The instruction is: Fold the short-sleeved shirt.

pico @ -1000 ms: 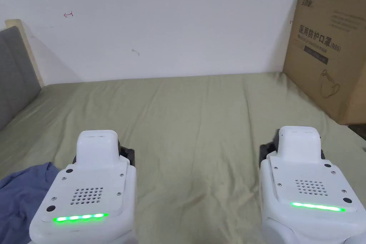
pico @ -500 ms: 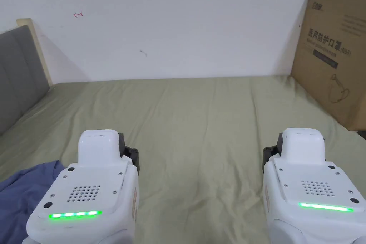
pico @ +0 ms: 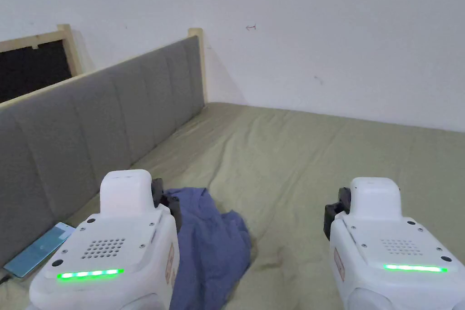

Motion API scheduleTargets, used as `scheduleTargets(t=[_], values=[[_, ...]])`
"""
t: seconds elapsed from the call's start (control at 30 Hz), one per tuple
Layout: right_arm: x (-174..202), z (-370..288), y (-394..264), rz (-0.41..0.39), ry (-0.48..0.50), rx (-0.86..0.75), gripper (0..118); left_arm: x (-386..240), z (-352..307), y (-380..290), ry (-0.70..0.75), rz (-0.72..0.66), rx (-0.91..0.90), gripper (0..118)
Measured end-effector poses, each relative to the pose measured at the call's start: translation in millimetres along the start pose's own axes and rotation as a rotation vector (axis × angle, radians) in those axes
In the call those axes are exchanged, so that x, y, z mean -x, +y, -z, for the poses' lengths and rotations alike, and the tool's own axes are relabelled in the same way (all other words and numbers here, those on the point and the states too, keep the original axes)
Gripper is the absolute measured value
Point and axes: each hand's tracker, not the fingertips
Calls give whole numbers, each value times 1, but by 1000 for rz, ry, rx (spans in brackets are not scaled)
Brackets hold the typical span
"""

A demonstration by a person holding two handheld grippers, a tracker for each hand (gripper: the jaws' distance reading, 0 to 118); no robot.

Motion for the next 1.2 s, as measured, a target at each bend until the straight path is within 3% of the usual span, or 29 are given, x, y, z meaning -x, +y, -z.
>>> scheduleTargets(t=[0.1, 0.3, 0.53, 0.7, 0.73, 0.77, 0.8, 0.87, 0.9, 1.03, 1.07, 1.1, 1.13, 1.17, 1.2], values=[[20, 8, -2, 7, 81, 23, 0, 21, 0, -3, 41, -19, 30, 0], [27, 17, -14, -17, 87, 65, 0, 33, 45, -22, 27, -40, 186, 0], [4, 34, -33, 19, 50, 154, 0, 27, 184, -83, -19, -118, 510, 0], [-6, 56, -44, 32, 19, 220, 0, 15, 253, -127, -17, -14, 728, 0], [-8, 60, -46, 36, 17, 233, 0, 16, 260, -132, -42, -50, 783, 6], [-9, 64, -48, 38, 14, 240, 0, 16, 266, -138, -56, -69, 797, 28], [-9, 67, -50, 40, 11, 248, 0, 17, 271, -142, -45, -78, 804, 63], [-10, 73, -54, 39, 10, 268, 0, 16, 281, -149, -50, -124, 831, 112], [-11, 76, -55, 36, 9, 277, 0, 16, 281, -150, -57, -137, 854, 118], [-12, 82, -63, 30, 7, 307, 0, 0, 289, -153, -55, -98, 835, 113], [-12, 82, -64, 30, 7, 313, 0, -3, 293, -157, -70, -90, 848, 106], [-12, 83, -66, 30, 7, 320, 0, -8, 298, -165, -105, -91, 902, 89], [-13, 83, -67, 29, 7, 327, 0, -13, 304, -175, -108, -82, 959, 87], [-14, 84, -69, 29, 9, 333, 0, -19, 307, -183, 5, 45, 958, 87], [-15, 83, -70, 30, 9, 338, 0, -23, 304, -181, -57, 51, 908, 82]])
